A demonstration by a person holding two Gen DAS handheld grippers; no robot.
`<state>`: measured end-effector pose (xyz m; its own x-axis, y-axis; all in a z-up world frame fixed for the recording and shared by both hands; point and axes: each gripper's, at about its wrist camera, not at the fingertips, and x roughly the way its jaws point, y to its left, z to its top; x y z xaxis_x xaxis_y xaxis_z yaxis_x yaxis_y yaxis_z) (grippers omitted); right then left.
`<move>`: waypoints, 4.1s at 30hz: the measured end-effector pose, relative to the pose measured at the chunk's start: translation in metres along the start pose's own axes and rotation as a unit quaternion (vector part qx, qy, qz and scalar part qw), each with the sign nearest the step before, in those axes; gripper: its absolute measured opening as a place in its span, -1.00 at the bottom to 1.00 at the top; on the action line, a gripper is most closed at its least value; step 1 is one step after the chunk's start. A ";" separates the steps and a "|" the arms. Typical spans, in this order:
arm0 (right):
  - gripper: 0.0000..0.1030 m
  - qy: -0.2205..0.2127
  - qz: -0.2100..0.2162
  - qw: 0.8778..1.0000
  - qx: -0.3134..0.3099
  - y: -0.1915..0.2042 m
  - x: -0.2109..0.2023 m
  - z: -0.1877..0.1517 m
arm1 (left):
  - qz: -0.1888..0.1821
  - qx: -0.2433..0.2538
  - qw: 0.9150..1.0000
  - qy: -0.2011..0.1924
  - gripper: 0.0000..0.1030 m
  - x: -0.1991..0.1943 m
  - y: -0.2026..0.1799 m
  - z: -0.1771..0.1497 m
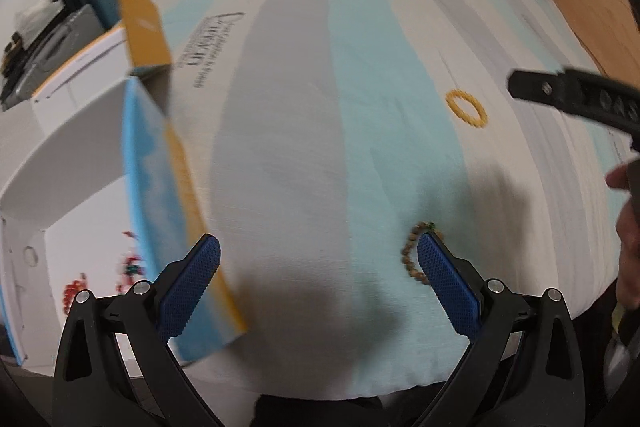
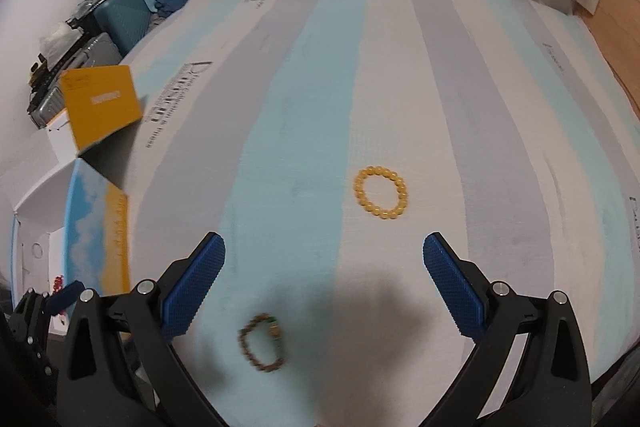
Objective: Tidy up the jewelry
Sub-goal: 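Withdraw both tools from the box toward the wooden and yellow bracelets, then grasp wooden bead bracelet with left tool while right tool grasps yellow bead bracelet, then carry wooden and yellow bead bracelets into the white box, lowering both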
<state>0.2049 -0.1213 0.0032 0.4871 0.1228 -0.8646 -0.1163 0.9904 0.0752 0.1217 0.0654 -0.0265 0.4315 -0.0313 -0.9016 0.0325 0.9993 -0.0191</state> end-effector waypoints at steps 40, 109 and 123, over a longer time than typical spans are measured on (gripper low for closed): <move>0.31 0.139 -0.016 0.990 0.031 -0.058 0.176 0.034 | -0.031 0.023 0.996 0.085 0.28 0.114 -0.075 -0.025; -0.83 0.022 0.016 1.000 0.011 -0.029 -0.002 0.000 | -0.012 0.000 1.000 0.014 -0.81 -0.009 -0.008 -0.004; -0.83 -0.013 0.044 0.998 -0.045 0.051 -0.053 0.000 | 0.010 -0.045 0.999 -0.018 -0.81 -0.054 0.053 -0.010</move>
<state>0.1729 -0.0769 0.0525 0.4941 0.2118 -0.8432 -0.2367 0.9660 0.1039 0.0908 0.1200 0.0172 0.4636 -0.0095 -0.8860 -0.0574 0.9975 -0.0408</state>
